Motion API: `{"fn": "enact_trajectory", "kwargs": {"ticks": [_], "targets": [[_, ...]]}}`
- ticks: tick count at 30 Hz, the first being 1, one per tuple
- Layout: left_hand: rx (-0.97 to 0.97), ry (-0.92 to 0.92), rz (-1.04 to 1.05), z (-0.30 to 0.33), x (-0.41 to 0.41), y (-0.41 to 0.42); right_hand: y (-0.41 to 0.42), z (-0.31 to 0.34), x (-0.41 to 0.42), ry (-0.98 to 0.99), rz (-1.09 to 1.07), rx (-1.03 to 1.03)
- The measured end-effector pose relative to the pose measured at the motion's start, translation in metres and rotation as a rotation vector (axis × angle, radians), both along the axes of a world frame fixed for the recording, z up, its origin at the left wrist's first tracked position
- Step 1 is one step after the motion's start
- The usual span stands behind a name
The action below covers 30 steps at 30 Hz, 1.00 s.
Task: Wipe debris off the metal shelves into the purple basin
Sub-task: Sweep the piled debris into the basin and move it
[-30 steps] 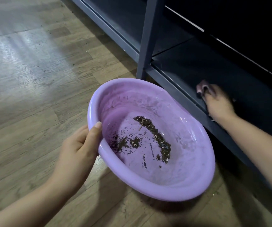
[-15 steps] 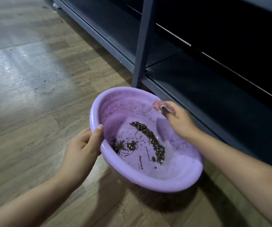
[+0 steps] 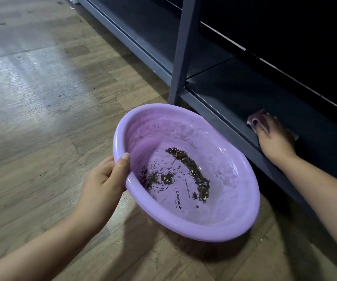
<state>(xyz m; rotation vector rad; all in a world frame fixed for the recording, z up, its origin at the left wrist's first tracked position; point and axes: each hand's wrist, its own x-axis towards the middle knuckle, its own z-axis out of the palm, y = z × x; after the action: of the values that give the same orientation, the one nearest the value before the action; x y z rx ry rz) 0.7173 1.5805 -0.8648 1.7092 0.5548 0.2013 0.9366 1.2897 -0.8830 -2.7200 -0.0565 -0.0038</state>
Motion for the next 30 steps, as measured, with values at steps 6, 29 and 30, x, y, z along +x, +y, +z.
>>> {"fn": "enact_trajectory", "kwargs": {"ticks": [6, 29, 30], "targets": [[0.01, -0.01, -0.004, -0.003, 0.0, 0.001, 0.009, -0.001, 0.003, -0.001, 0.026, 0.021], [-0.021, 0.002, 0.011, 0.001, -0.001, 0.0, 0.041, 0.019, -0.014, -0.162, 0.171, 0.073], [-0.025, -0.005, 0.012, 0.001, -0.002, 0.001, 0.033, 0.018, -0.01, -0.145, 0.066, 0.123]]}}
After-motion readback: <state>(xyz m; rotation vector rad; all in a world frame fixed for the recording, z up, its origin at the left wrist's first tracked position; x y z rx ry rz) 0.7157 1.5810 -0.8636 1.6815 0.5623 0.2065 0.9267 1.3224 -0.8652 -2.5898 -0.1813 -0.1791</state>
